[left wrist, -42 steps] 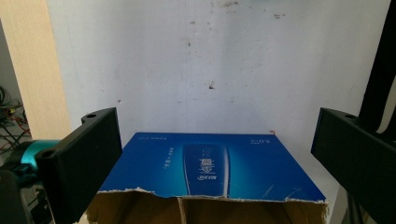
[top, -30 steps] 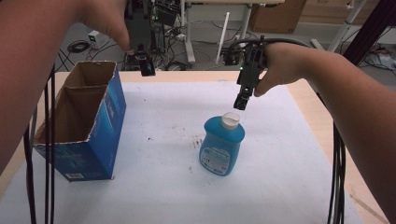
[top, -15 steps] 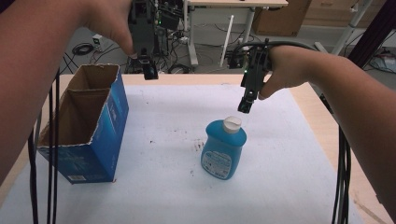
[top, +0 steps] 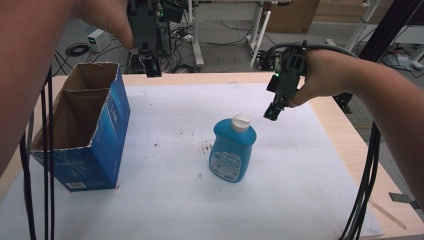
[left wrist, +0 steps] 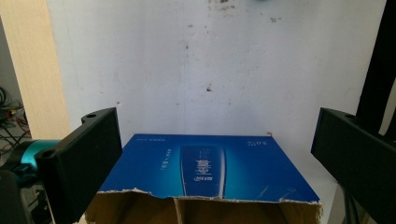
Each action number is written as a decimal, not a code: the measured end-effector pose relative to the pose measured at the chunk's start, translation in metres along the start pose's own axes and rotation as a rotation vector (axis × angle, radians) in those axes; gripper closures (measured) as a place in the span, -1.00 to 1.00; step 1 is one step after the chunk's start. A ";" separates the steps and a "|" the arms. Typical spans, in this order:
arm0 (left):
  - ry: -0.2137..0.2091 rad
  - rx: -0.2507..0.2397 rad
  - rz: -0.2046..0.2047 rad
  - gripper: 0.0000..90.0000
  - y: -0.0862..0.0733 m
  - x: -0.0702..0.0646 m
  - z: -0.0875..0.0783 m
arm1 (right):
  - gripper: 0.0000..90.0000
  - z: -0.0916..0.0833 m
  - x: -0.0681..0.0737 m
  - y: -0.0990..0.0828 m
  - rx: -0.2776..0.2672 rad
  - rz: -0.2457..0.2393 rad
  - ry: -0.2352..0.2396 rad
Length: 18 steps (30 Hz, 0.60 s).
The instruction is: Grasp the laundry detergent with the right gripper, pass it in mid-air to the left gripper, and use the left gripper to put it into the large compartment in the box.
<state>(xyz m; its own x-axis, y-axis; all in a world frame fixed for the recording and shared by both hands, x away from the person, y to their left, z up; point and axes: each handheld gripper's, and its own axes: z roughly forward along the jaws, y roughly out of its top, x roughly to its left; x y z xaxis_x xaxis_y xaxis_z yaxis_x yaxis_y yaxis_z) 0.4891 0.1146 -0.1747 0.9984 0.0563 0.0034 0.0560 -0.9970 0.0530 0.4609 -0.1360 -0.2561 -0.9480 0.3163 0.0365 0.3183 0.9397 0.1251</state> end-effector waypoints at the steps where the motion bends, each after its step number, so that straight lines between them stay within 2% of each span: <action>1: 0.002 0.003 0.001 -0.96 0.000 -0.001 0.000 | -0.98 0.001 0.003 -0.006 -0.011 0.001 0.000; 5: 0.004 0.011 0.006 -0.96 0.000 -0.003 0.000 | -0.98 0.005 0.017 -0.027 -0.071 0.029 0.002; 10: -0.003 0.016 0.006 -0.96 0.002 -0.002 0.001 | -0.98 0.012 0.029 -0.048 -0.137 0.061 0.029; 13: -0.007 0.014 0.007 -0.96 0.003 -0.002 0.002 | -0.98 0.014 0.031 -0.051 -0.151 0.071 0.035; 15: -0.006 0.010 0.016 -0.96 0.005 -0.003 0.002 | -0.98 0.023 0.041 -0.058 -0.199 0.081 0.050; 18: -0.008 0.013 0.017 -0.96 0.005 -0.003 0.003 | -0.98 0.026 0.045 -0.060 -0.210 0.075 0.047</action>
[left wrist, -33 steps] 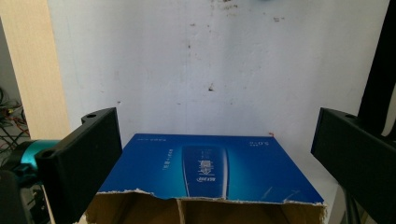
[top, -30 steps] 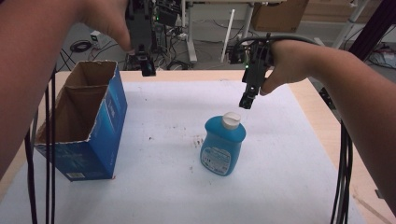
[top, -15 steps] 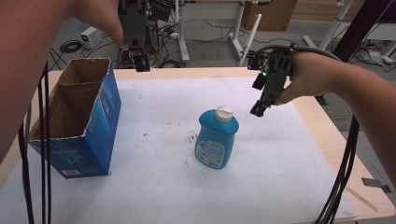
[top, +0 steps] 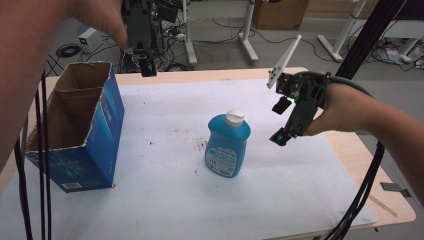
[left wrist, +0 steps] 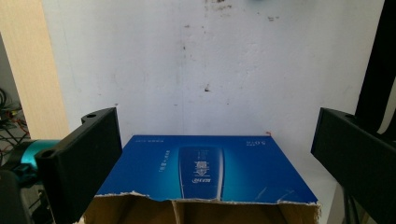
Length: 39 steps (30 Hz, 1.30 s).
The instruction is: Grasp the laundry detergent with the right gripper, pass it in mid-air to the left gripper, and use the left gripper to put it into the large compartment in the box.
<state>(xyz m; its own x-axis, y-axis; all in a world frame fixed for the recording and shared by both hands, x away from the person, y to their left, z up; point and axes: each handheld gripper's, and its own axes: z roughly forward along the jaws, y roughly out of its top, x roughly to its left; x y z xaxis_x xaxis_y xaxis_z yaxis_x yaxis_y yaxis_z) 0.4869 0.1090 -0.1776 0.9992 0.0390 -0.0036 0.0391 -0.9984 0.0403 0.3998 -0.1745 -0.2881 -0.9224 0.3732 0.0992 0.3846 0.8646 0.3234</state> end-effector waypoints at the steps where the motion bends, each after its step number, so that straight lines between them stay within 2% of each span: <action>1: 0.001 -0.002 0.002 -0.96 -0.001 0.001 0.000 | -0.98 0.010 0.009 -0.007 -0.057 0.009 0.009; 2: 0.000 -0.005 0.001 -0.96 -0.001 0.001 0.000 | -0.98 0.013 0.010 -0.009 -0.074 0.010 0.009; 5: 0.001 -0.007 -0.001 -0.96 -0.002 0.002 0.000 | -0.98 0.015 0.012 -0.010 -0.080 0.013 0.006; 6: 0.000 -0.007 0.003 -0.96 -0.003 0.002 -0.001 | -0.98 0.024 0.017 -0.014 -0.118 0.017 0.000; 10: 0.001 -0.012 -0.001 -0.96 -0.004 0.002 -0.002 | -0.98 0.033 0.021 -0.019 -0.163 0.025 -0.005; 24: 0.007 -0.021 -0.001 -0.96 -0.005 0.000 -0.005 | -0.98 0.056 0.030 -0.040 -0.315 0.130 -0.016; 28: 0.006 -0.025 -0.001 -0.96 -0.004 -0.001 -0.005 | -0.98 0.060 0.032 -0.041 -0.335 0.138 -0.015; 29: 0.006 -0.020 0.007 -0.96 -0.002 -0.002 -0.004 | -0.98 0.066 0.033 -0.040 -0.381 0.142 -0.007; 39: 0.002 -0.021 0.018 -0.96 0.001 -0.002 -0.003 | -0.98 0.088 0.034 -0.035 -0.460 0.172 0.000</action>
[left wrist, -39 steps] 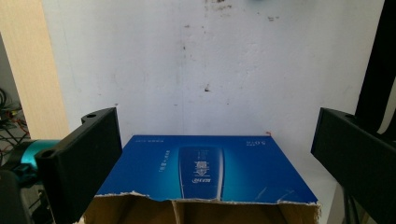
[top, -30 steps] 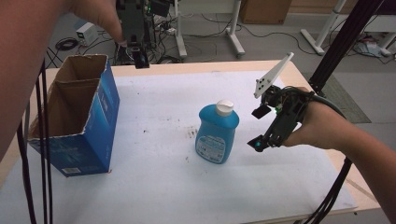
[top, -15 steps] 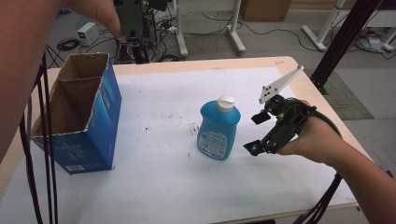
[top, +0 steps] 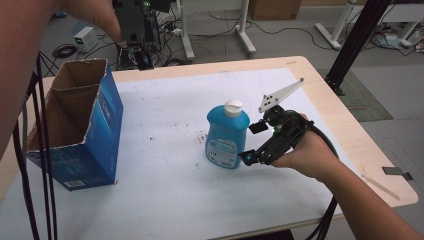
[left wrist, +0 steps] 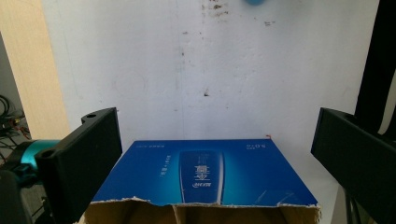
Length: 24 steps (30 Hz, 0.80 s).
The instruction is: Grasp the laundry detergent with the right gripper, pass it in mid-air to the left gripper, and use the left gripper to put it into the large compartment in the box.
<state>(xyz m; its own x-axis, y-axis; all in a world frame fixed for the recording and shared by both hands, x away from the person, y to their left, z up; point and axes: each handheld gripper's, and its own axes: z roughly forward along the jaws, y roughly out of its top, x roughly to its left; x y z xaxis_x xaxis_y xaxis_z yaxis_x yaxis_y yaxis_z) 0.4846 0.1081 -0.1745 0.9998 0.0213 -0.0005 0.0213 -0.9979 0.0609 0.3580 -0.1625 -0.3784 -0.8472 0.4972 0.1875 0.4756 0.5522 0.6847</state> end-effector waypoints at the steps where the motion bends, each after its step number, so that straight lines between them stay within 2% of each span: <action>1: 0.000 0.002 -0.002 -0.96 0.000 0.000 0.000 | -0.98 0.002 0.000 0.000 -0.006 0.003 0.001; 12: 0.001 0.003 -0.004 -0.96 -0.003 0.001 0.001 | -0.98 0.017 0.001 -0.001 -0.062 0.034 0.027; 15: 0.002 0.007 -0.001 -0.96 -0.003 0.001 0.000 | -0.98 0.022 0.002 -0.002 -0.094 0.049 0.024; 24: 0.005 0.010 0.000 -0.96 -0.004 0.000 0.000 | -0.96 0.030 0.002 -0.003 -0.153 0.056 0.012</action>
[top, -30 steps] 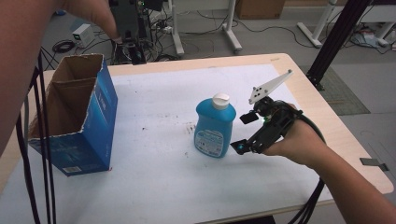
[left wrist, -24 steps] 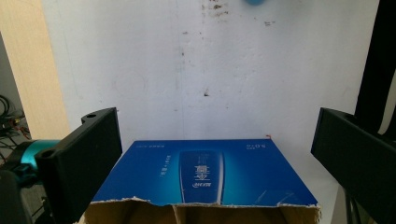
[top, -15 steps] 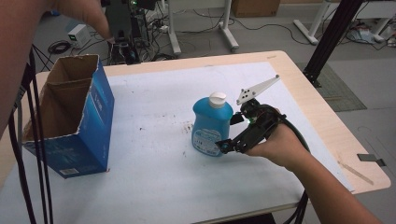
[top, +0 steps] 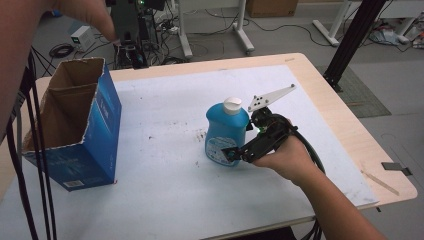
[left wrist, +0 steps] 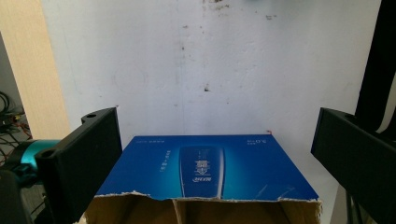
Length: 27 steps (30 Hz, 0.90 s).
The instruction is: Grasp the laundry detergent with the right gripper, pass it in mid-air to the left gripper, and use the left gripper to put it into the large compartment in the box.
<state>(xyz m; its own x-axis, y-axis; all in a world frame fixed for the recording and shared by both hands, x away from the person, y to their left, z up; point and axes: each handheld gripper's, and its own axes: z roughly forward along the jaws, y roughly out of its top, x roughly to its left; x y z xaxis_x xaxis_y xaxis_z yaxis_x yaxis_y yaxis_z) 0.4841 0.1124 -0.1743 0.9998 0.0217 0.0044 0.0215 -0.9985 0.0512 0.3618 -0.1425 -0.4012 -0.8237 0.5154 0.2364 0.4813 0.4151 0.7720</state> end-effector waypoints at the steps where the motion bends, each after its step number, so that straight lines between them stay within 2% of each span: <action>1: 0.000 0.000 0.000 -0.96 0.000 0.000 0.000 | -0.96 0.000 0.000 0.000 0.000 0.000 0.000; 5: 0.000 0.001 -0.001 -0.96 -0.001 0.000 -0.001 | -0.93 0.004 0.000 -0.001 -0.024 0.004 0.002; 6: 0.001 0.004 -0.002 -0.96 -0.001 0.000 0.000 | -0.91 0.005 0.000 -0.002 -0.037 0.000 -0.012; 13: 0.003 0.008 -0.003 -0.96 -0.002 -0.001 -0.001 | -0.86 0.008 0.001 -0.004 -0.059 -0.001 -0.016; 15: 0.006 0.006 -0.006 -0.96 -0.003 -0.001 -0.001 | -0.71 0.007 0.001 -0.004 -0.074 -0.009 -0.021; 16: 0.006 0.006 -0.006 -0.96 -0.003 -0.001 -0.001 | -0.71 0.007 0.001 -0.005 -0.087 -0.008 -0.019; 22: 0.003 0.006 -0.005 -0.96 -0.002 -0.002 -0.001 | -0.70 0.007 0.002 -0.005 -0.092 -0.008 -0.021; 27: 0.004 0.009 -0.003 -0.96 -0.002 -0.001 -0.001 | -0.62 0.007 0.003 -0.006 -0.113 -0.018 -0.026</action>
<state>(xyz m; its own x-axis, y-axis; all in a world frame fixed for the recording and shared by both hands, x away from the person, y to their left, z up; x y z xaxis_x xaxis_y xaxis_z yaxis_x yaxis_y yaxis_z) 0.4826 0.1140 -0.1738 0.9996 0.0254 0.0081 0.0250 -0.9988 0.0418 0.3588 -0.1386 -0.4094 -0.8231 0.5287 0.2072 0.4283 0.3384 0.8379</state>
